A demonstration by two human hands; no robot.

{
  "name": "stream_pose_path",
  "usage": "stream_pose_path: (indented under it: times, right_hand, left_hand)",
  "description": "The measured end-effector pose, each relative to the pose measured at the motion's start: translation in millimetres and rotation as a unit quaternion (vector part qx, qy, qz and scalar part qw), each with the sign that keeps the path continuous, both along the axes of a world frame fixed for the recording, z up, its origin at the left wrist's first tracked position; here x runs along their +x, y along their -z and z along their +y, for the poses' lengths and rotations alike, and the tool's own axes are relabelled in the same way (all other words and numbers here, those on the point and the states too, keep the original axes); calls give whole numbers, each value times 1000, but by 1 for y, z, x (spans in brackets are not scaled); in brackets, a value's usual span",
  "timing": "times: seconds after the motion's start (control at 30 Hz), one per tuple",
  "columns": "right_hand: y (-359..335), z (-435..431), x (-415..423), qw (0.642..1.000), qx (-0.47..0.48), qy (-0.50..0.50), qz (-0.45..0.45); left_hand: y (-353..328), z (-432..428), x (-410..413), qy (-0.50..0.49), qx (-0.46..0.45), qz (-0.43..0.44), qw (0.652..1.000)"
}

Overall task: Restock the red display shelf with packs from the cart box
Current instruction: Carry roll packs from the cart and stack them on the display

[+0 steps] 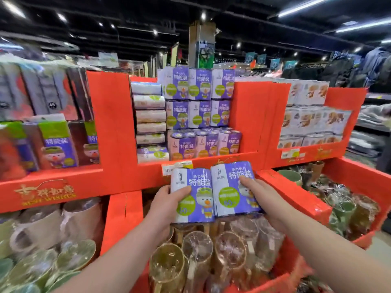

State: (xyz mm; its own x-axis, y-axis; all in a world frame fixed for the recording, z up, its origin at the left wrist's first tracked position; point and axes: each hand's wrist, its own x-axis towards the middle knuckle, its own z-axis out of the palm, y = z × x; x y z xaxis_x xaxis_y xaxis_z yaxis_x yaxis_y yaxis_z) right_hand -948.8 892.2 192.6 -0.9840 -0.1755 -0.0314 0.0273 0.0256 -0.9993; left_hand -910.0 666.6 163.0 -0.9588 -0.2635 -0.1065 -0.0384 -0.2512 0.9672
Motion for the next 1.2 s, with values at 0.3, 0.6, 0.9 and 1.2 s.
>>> stream_pose_path:
  times: [0.3, 0.6, 0.9, 1.2]
  right_hand:
    - [-57, -31, -150, 989, 1, -111, 96]
    - [-56, -97, -210, 972, 117, -172, 112]
    - [-37, -126, -220, 912, 347, -178, 131]
    - [-41, -128, -225, 894, 392, -172, 130]
  left_hand:
    - [-25, 0, -37, -152, -6, 54, 987]
    - [-31, -20, -30, -275, -10, 80, 958]
    - [-40, -40, -39, -264, -23, 82, 961]
    - [-48, -45, -55, -238, -26, 73, 968]
